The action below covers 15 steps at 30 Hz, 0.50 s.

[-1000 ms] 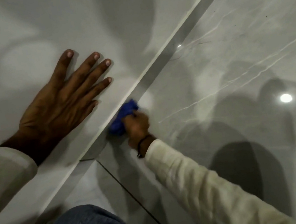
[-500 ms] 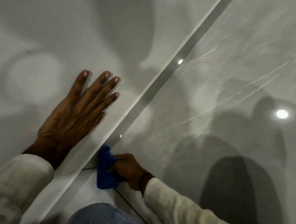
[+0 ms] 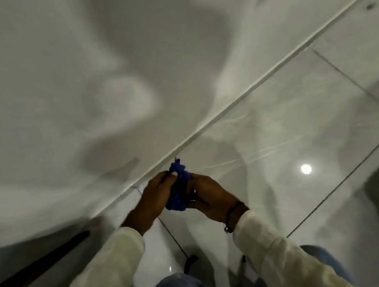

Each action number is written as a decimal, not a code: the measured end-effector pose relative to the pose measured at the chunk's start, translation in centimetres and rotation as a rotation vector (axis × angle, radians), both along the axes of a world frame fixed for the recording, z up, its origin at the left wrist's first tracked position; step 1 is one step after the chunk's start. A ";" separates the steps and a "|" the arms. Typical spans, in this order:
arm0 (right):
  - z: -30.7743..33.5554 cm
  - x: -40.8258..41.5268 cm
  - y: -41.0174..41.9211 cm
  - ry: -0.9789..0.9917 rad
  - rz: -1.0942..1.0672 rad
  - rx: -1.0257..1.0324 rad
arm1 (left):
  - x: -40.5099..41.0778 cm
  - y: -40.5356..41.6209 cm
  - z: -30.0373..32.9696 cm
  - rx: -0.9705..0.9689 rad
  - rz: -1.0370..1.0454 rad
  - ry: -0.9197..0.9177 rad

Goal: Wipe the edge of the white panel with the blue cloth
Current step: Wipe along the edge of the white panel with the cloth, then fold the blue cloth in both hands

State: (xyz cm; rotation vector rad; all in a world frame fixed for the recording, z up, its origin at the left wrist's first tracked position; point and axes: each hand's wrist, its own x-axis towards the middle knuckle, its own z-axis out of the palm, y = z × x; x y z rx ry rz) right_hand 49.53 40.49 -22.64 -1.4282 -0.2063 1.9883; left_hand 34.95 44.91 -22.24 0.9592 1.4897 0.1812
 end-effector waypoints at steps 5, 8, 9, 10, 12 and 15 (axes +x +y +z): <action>17.5 -2.5 -0.5 -0.083 0.351 0.168 | -3.2 -4.0 17.0 -0.072 0.409 -0.140; 25.8 -4.8 -0.1 -0.158 0.513 0.234 | -7.1 -6.9 25.5 -0.091 0.604 -0.311; 27.7 -5.6 0.1 -0.177 0.546 0.236 | -8.1 -7.7 27.5 -0.086 0.652 -0.364; 29.7 -6.9 0.3 -0.209 0.586 0.240 | -9.3 -8.7 29.5 -0.060 0.711 -0.386; 33.2 -10.1 0.6 -0.297 0.633 0.258 | -12.2 -10.9 32.8 -0.006 0.862 -0.351; 35.9 -15.3 0.1 -0.396 0.714 0.339 | -16.5 -15.8 36.0 0.101 0.920 -0.221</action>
